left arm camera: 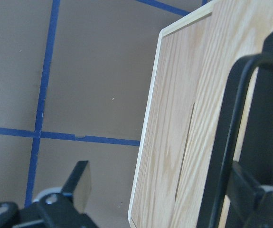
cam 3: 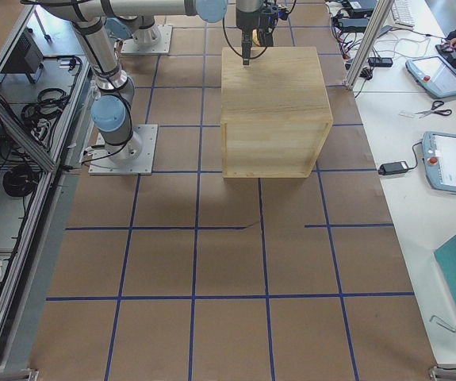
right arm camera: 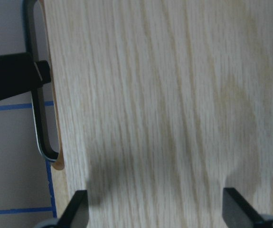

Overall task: Open upper drawer
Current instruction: 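Pull the handle with the left gripper, sliding the drawer toward the robot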

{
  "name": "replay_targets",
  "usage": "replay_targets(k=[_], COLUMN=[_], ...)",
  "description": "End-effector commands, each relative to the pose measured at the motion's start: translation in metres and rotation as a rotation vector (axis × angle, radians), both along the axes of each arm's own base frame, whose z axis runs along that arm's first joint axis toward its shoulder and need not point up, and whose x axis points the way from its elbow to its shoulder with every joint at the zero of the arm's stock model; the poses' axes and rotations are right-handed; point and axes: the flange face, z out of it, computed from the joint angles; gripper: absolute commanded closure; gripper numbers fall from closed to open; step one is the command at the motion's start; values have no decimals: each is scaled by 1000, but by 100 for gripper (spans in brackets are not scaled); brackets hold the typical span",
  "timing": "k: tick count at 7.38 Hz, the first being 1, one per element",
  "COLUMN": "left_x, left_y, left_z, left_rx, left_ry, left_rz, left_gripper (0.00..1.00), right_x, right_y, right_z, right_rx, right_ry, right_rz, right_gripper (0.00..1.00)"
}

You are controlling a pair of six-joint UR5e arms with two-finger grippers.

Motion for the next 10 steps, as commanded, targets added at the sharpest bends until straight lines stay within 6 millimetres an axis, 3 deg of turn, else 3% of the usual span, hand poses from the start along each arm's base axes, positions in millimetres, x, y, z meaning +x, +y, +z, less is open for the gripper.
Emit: replay_targets(k=[1, 10], left_x=[3, 23], left_y=[-1, -5], left_z=[2, 9], left_rx=[-10, -28], left_ry=[-21, -95], left_rz=[-15, -90], left_gripper=[0, 0], right_x=[0, 0], right_y=[0, 0], right_z=[0, 0], right_rx=[0, 0], right_ry=[1, 1], right_rz=[0, 0], right_gripper=[0, 0])
